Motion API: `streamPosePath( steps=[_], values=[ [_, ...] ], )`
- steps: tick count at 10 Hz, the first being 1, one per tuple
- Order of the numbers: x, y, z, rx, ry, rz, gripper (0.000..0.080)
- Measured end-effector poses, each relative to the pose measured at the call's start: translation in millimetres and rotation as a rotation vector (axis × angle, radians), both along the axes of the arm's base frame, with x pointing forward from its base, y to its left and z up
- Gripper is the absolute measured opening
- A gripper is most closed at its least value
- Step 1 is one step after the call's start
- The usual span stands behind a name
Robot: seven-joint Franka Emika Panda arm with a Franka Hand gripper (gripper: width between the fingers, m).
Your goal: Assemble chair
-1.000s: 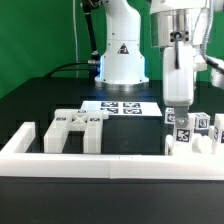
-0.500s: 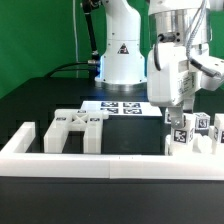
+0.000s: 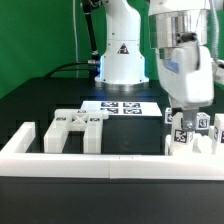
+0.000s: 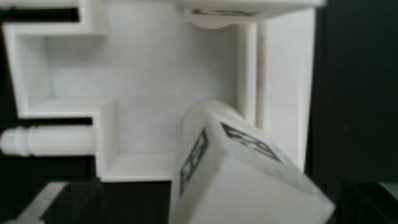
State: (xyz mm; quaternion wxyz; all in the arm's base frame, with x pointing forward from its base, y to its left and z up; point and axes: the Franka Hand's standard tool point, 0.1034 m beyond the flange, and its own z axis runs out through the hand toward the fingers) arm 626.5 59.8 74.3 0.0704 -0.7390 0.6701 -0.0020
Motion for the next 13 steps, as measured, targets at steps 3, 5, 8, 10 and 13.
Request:
streamPosePath(
  steps=[3, 5, 8, 10, 13],
  values=[
    [0.3, -1.3, 0.5, -0.037, -0.027, 0.394, 0.0648],
    [2.1, -3.5, 3.1, -0.056, -0.024, 0.646, 0.0648],
    [3.4, -4.8, 3.7, -0.083, -0.022, 0.858, 0.0648],
    [4.4, -5.3, 4.3, -0.100, -0.029, 0.960, 0.0648],
    [4.4, -5.7, 4.3, -0.099, -0.029, 0.953, 0.0385]
  ],
)
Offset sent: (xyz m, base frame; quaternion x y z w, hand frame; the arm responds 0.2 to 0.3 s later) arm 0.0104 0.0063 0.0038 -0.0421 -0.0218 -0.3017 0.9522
